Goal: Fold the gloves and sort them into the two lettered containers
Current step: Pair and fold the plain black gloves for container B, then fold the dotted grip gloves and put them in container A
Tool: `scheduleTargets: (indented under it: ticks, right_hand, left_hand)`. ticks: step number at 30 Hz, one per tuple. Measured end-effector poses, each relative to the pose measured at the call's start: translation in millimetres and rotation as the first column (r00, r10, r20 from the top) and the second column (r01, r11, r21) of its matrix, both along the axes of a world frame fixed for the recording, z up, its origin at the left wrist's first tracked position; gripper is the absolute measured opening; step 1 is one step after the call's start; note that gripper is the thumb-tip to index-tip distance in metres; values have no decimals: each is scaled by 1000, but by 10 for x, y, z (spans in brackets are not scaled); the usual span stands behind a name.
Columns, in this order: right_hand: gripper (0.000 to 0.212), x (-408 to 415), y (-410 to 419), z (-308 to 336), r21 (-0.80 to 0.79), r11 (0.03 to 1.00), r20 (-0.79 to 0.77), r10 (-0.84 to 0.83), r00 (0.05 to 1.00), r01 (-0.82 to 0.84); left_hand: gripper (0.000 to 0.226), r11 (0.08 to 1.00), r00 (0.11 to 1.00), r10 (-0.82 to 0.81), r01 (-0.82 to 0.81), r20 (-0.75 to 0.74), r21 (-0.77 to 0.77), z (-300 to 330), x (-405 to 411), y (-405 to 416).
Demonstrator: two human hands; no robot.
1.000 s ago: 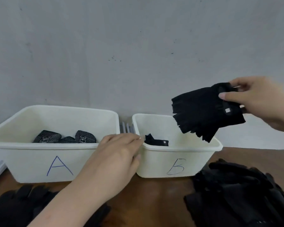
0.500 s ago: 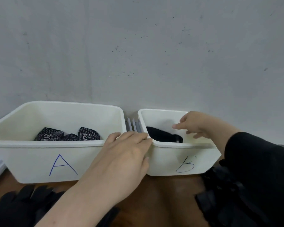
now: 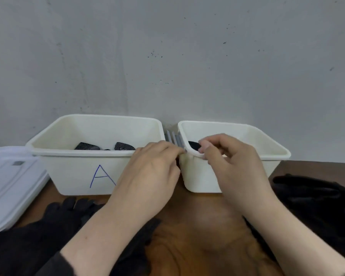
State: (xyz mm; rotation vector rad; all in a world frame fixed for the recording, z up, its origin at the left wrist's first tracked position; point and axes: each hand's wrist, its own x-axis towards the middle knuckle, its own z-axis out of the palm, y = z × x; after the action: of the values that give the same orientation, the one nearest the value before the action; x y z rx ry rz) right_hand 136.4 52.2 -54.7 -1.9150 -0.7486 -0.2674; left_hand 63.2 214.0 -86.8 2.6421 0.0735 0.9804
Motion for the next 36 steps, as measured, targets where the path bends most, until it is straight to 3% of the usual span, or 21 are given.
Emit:
scheduleTargets:
  ticks: [5,8,10,11,14,16,18,20,24,27,29,32,36]
  right_hand:
    - [17,-780,-31,-740,-262,940,-98,200,975,-219]
    - [63,-1059,-1,-1060,-534,753,-191,336,922,-385]
    - [95,-1148,19,-1201,-704,606,-175,357,917,-370]
    - [96,-1179,21,-1226,-742,580,-143,354,924,-337]
    - [62,-1253,33,-1242,-733,637,-42,306,951,-238]
    - [56,-1315,74,-1223,-727,644,-17,330,944,-239]
    - [62,-1365,141,-1221,-736,631,-18,342,940,-244]
    - [82,-1411,192,-1235,-733,647,-14,294,956,-210]
    - [90,-1444,277,-1289,-731,678,37,157,987,-80]
    - [51,-1466,341,-1351,-692,721,129,82,988,31]
    - [36,-1475,364,-1357,-612,780,256,41,966,129]
    - [22,-1468,411,-1436,-443,896,345,125,930,43]
    - [40,-1539,518,-1531,-609,790,287,309,907,-76]
  left_hand:
    - [35,993,995,100,-99,12,-70,-253,-618,87]
    - [35,990,989,139,-140,-41,-23,-433,-984,145]
    - [33,987,983,158,-160,-91,-14,-526,-1232,166]
    - [31,985,978,169,-173,-122,-19,-572,-1348,176]
    - [30,987,965,150,-157,-214,-15,-654,-1627,163]
    - [30,993,959,110,-116,-261,-9,-706,-1752,160]
    - [28,995,957,95,-103,-275,-15,-760,-1844,201]
    - [25,991,959,122,-132,-256,-22,-792,-1927,275]
    - [19,966,939,238,-255,-247,-40,-833,-2081,528]
    - [36,959,874,241,-281,-422,-33,-886,-2178,711]
    - [40,960,846,228,-277,-482,-33,-898,-2200,765]
    - [41,968,848,183,-244,-498,-59,-885,-2197,787]
    - [38,971,818,104,-207,-565,-122,-851,-2253,853]
